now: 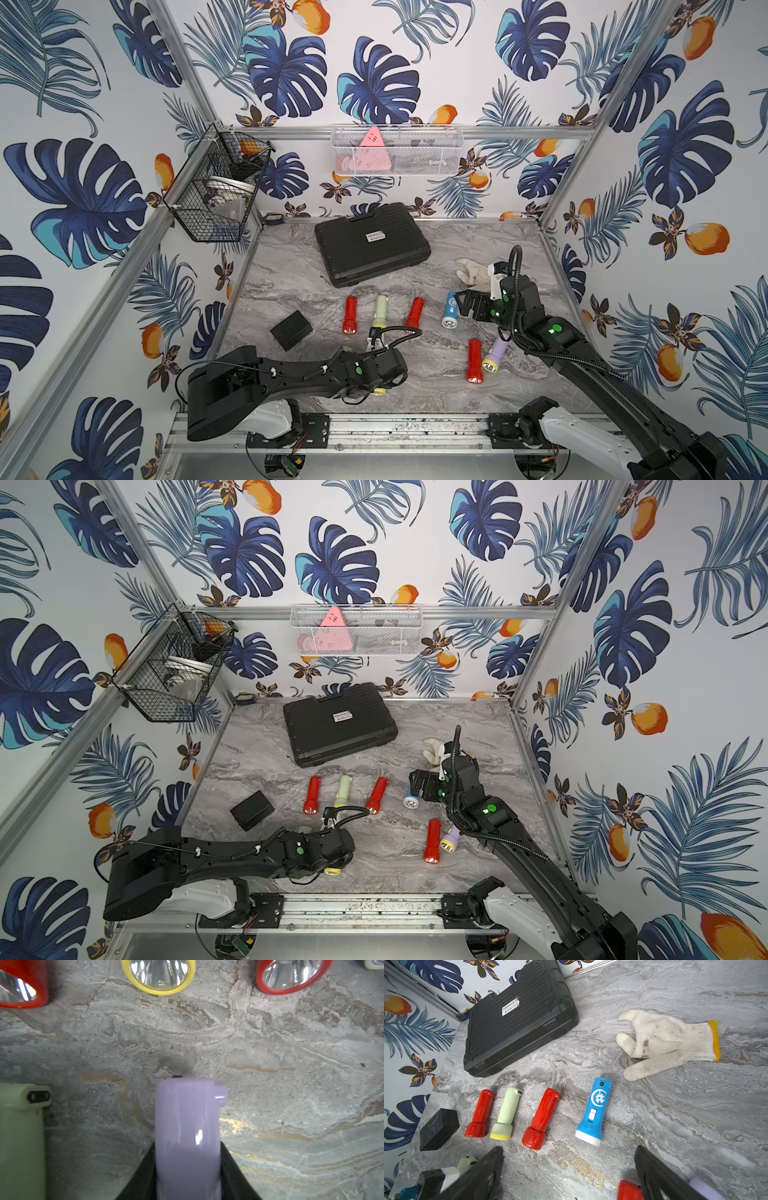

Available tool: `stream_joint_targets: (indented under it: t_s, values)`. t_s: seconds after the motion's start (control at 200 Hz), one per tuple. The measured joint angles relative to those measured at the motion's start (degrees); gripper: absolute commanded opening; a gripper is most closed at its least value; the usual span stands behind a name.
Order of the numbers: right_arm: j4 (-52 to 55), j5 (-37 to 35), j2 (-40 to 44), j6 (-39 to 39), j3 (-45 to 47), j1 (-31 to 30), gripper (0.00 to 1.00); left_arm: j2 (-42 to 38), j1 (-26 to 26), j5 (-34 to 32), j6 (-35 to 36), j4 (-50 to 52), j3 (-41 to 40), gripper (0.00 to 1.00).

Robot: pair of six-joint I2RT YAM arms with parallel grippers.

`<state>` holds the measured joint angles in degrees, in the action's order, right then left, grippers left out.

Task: Close the plug at the bottom of the flashlight
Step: Place the flashlight at the center of the board.

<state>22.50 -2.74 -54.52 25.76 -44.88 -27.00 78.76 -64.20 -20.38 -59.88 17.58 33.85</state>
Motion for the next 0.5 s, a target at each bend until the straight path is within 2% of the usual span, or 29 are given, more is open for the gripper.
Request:
stream_joint_targets:
  t_s: [0.205, 0.32, 0.36, 0.445, 0.465, 0.495]
  values:
    - [0.00, 0.28, -0.02, 0.20, -0.07, 0.02, 1.00, 0.61, 0.11, -0.59, 0.00, -0.02, -0.35, 0.11]
    - [0.00, 0.28, -0.02, 0.33, -0.15, 0.07, 1.00, 0.70, 0.44, -0.61, 0.00, -0.02, -0.57, 0.19]
    - [0.02, 0.31, -0.02, 0.35, -0.15, 0.09, 1.00, 0.72, 0.55, -0.61, 0.00, -0.09, -0.57, 0.28]
    - [0.07, 0.50, -0.07, 0.33, -0.37, 0.11, 1.00, 0.96, 0.66, -0.63, 0.00, -0.09, -0.52, 0.31]
    - [0.07, 0.52, -0.07, 0.33, -0.46, 0.11, 1.00, 1.03, 0.70, -0.63, 0.00, -0.09, -0.48, 0.42]
    - [0.07, 0.63, -0.09, 0.33, -0.57, 0.11, 1.00, 1.16, 0.72, -0.66, 0.00, -0.15, -0.42, 0.45]
